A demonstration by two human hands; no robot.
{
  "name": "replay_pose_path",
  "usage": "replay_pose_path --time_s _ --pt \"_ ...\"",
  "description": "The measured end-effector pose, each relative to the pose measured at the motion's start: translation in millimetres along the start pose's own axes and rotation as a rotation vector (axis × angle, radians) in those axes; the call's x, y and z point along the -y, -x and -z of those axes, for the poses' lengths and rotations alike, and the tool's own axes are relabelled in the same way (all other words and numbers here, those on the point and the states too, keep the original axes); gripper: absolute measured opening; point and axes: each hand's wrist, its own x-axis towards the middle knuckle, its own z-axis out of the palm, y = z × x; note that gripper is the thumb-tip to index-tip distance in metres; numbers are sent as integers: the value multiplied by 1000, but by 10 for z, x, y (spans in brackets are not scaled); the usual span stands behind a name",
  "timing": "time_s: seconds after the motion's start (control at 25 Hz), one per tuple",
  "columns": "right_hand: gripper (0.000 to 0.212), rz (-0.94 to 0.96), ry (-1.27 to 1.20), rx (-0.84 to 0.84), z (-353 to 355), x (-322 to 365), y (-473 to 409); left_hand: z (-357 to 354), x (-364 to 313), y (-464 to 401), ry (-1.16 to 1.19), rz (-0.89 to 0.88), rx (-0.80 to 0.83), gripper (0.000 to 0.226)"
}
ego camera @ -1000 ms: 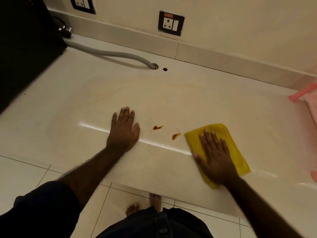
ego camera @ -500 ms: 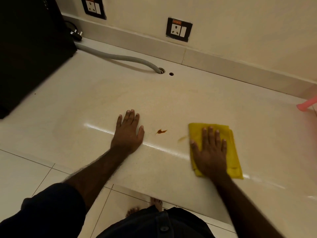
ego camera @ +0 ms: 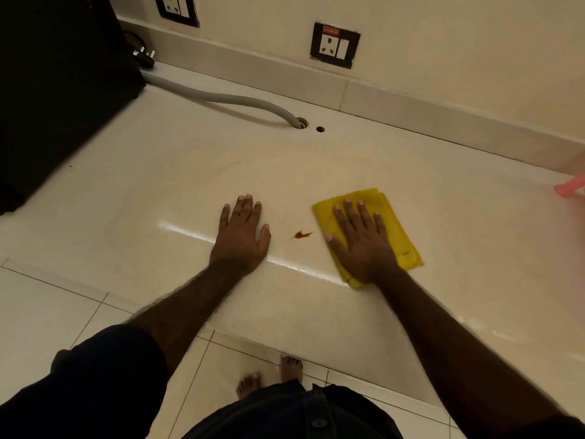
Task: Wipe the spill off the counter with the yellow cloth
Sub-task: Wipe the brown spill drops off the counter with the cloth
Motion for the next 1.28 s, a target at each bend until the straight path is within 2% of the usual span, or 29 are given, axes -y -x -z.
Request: replay_pose_path --time_s 0.08,0.2,0.28,0.36,0.48,0.56,0.76,0.88,1.08,1.28 --pt "76 -47 16 -34 -95 -123 413 -8 -8 8 13 -3 2 64" --pt "81 -276 7 -105 -220 -210 1005 -3 -16 29 13 -11 16 67" --pt "82 -372 14 -147 -328 -52 1238 3 -12 26 1 -6 13 66" --pt "83 -381 11 -157 -450 243 1285 2 -21 24 3 -2 12 64" --pt "83 -268 21 -171 -573 650 1075 10 -39 14 12 -7 -11 66" --pt "81 -219 25 -176 -584 666 901 -1 -38 12 3 -15 -15 68" --pt "77 -431 -9 -231 -273 -7 364 -38 -28 26 9 -9 -36 69" --pt "76 -472 -73 -168 -17 -239 -250 -41 -19 3 -1 -13 -48 69" --pt "77 -268 -56 -65 159 -5 -1086 -22 -2 -13 -1 12 7 70" --pt "76 48 -2 11 81 326 -1131 -2 6 -9 18 9 1 69"
